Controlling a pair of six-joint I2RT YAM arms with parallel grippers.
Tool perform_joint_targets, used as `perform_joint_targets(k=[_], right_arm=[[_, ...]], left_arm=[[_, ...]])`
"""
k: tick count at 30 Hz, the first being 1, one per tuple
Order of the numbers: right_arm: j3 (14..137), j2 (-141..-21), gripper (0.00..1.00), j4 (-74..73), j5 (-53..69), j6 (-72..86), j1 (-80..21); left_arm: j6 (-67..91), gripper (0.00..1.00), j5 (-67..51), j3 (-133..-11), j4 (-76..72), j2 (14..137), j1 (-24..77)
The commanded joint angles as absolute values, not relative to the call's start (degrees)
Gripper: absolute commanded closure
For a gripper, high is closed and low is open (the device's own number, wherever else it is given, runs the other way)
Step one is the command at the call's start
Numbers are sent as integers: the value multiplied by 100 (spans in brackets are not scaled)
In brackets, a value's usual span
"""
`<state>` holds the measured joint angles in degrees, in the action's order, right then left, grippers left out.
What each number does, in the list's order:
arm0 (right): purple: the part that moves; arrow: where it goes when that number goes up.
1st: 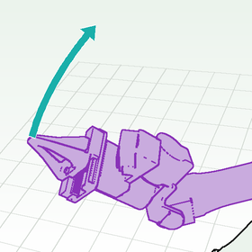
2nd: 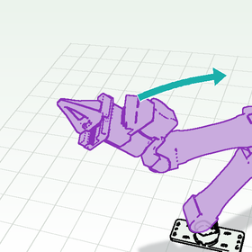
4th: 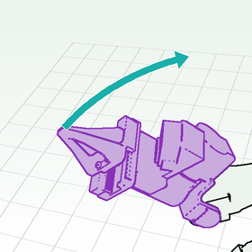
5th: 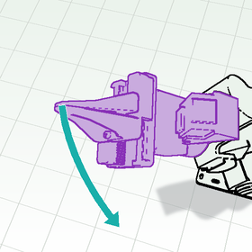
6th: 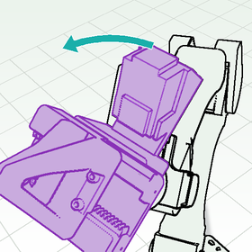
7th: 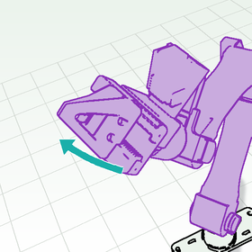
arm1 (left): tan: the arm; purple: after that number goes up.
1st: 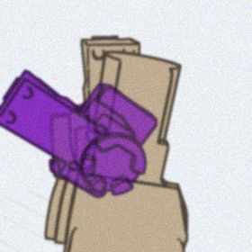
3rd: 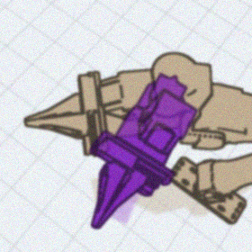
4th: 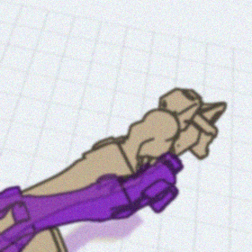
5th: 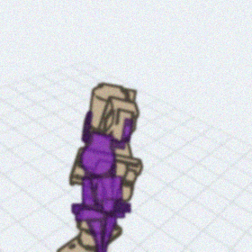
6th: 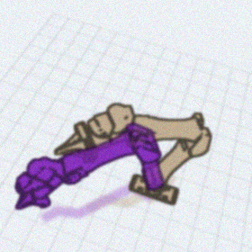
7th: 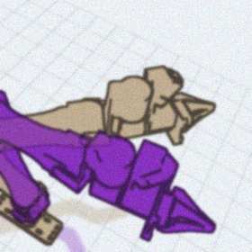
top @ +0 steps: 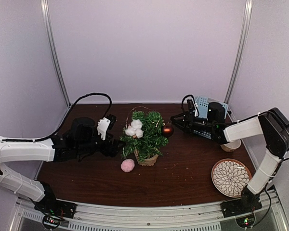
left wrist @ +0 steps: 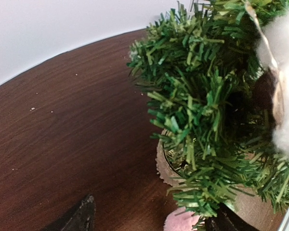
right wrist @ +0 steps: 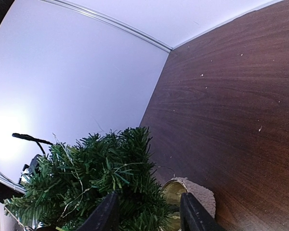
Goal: Decorate the small christmas tree
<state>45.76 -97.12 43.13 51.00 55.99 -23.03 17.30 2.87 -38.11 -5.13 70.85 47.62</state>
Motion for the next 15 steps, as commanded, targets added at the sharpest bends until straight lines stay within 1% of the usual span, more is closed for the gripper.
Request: perform_joint_targets(k=[1, 6, 11, 15], right_arm=[[4666, -9860, 55, 4424, 5241, 5683, -2444], [4528, -9844, 66, 4374, 5253, 5651, -2508], [4390, -9811, 70, 4436, 5302, 5680, -2611], [4249, -9767, 72, 4536, 5349, 5744, -2683]], left_arm=[[1851, 22, 477, -3986, -889, 7197, 4647], [1902, 23, 466, -4023, -994, 7295, 4495], [1977, 23, 271, -4101, -1132, 7417, 4370], [1951, 24, 196, -4201, -1156, 7517, 4359]])
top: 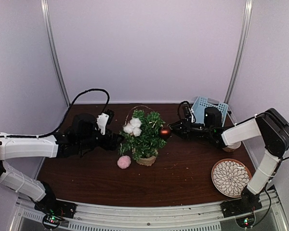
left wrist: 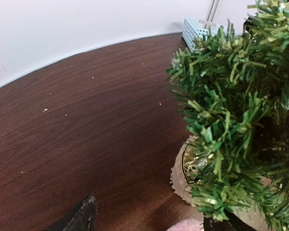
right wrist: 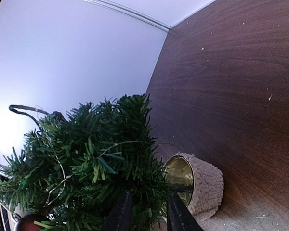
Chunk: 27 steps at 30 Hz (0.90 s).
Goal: Decorate the small christmas tree
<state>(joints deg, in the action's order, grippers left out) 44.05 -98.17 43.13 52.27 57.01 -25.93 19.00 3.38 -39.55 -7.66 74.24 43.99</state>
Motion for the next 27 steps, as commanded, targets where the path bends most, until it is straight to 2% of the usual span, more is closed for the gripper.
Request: perform_joint_targets(k=[1, 27], right_arm=[[4215, -9753, 72, 4576, 5359, 5775, -2705], [3766, -9262, 73, 4855, 5239, 5979, -3584]], left_arm=[[1945, 24, 184, -4220, -1161, 7550, 4352], [2053, 27, -983, -5011, -1794, 8868, 3693]])
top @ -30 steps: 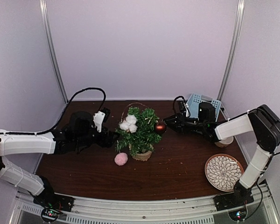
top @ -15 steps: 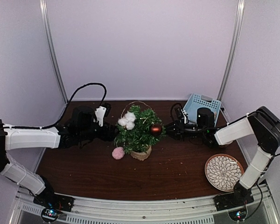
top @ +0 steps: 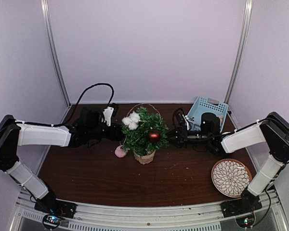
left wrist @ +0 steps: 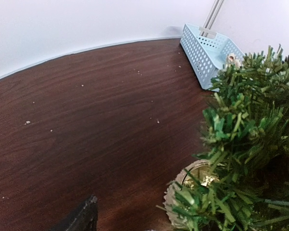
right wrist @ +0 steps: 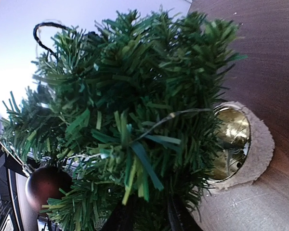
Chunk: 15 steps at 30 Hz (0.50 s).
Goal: Decorate the small christmas tree
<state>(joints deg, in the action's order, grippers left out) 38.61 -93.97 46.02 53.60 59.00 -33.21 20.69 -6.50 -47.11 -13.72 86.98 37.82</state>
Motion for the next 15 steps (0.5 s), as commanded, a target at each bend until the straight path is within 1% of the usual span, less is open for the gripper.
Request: perform_joint_targets(k=[1, 8, 15], right_arm=[[3762, -9268, 72, 4898, 5204, 5991, -3659], [3719, -9334, 73, 5146, 4926, 6108, -4030], [3664, -9220, 70, 5173, 4728, 6096, -4002]], left_arm=[[2037, 27, -1018, -5055, -1801, 8920, 3677], [2026, 27, -1323, -5280, -1803, 9167, 3514], [1949, 26, -1335, -5426, -1688, 9158, 3404]])
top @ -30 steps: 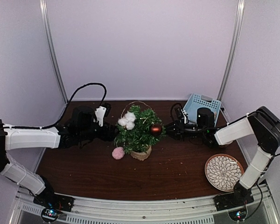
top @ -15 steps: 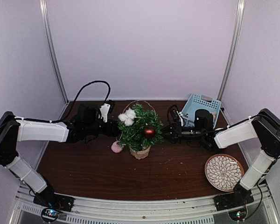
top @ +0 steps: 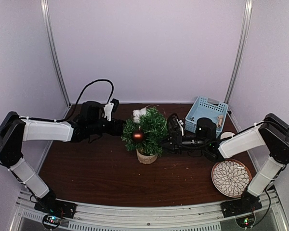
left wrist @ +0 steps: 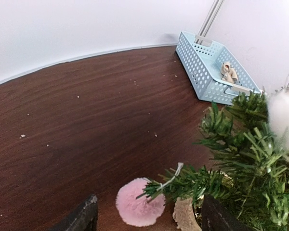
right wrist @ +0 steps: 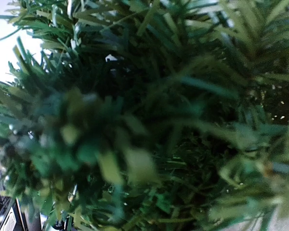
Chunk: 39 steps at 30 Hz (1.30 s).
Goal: Decorate the small christmas tree
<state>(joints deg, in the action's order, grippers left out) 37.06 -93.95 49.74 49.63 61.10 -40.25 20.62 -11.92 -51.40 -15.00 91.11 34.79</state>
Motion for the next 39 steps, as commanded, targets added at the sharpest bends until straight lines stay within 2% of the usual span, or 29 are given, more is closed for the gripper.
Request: perform_joint_targets(k=[1, 10, 23, 33, 39], right_arm=[[3671, -9187, 69, 5156, 4719, 6078, -3991], [3677, -8861, 66, 4703, 4582, 5749, -3990], [3780, -9124, 68, 5017, 4536, 5950, -4239], [3792, -9528, 68, 5915, 4272, 6444, -4658], [3692, -9290, 66, 5738, 3978, 6239, -4696]], left_arm=[[1939, 26, -1344, -5445, -1657, 9152, 3394], [1920, 22, -1063, -5368, -1266, 8705, 3242], [2060, 17, -413, -4810, -288, 7453, 3129], [2019, 25, -1272, -4121, 149, 6540, 3158], [1855, 30, -1740, -3885, 130, 6370, 3538]])
